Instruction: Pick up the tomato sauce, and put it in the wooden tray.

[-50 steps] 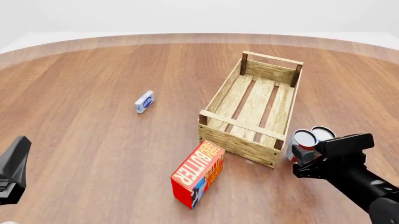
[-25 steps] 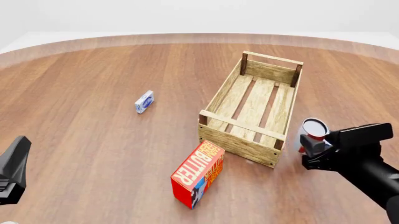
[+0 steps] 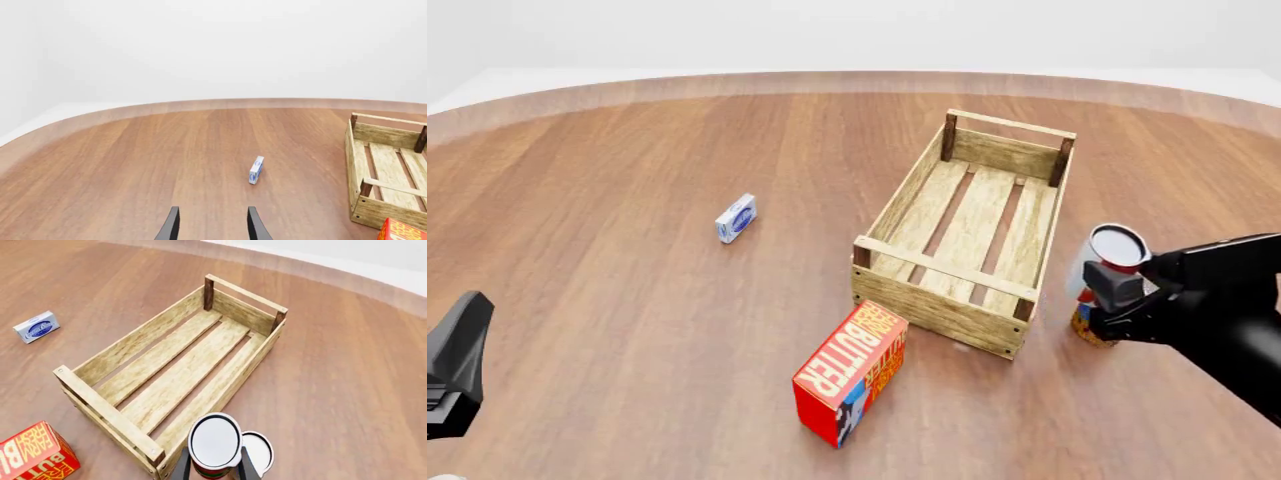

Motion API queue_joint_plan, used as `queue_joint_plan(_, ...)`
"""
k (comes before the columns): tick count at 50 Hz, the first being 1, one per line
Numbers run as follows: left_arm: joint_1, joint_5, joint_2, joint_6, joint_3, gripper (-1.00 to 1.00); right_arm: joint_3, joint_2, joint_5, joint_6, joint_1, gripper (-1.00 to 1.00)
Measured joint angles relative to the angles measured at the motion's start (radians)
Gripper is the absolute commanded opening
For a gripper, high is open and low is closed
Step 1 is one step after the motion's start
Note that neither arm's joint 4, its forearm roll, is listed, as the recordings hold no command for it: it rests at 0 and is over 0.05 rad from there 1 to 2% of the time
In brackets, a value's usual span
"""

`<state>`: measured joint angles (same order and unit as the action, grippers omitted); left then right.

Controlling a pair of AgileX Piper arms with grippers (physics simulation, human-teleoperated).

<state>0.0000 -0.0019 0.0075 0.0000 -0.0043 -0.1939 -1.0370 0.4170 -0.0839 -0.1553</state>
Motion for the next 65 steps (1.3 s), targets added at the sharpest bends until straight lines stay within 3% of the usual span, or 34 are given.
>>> queue_joint_plan(25, 0.000, 0.000, 0.000, 0.000, 0.000, 1.00, -0.096, 0.079, -0.137, -0.026, -0.005, -1.00)
queue_joint_plan(65, 0.000, 0.000, 0.000, 0.000, 0.000, 1.00, -0.226, -0.020, -0.126, -0.063, -0.028, -1.00)
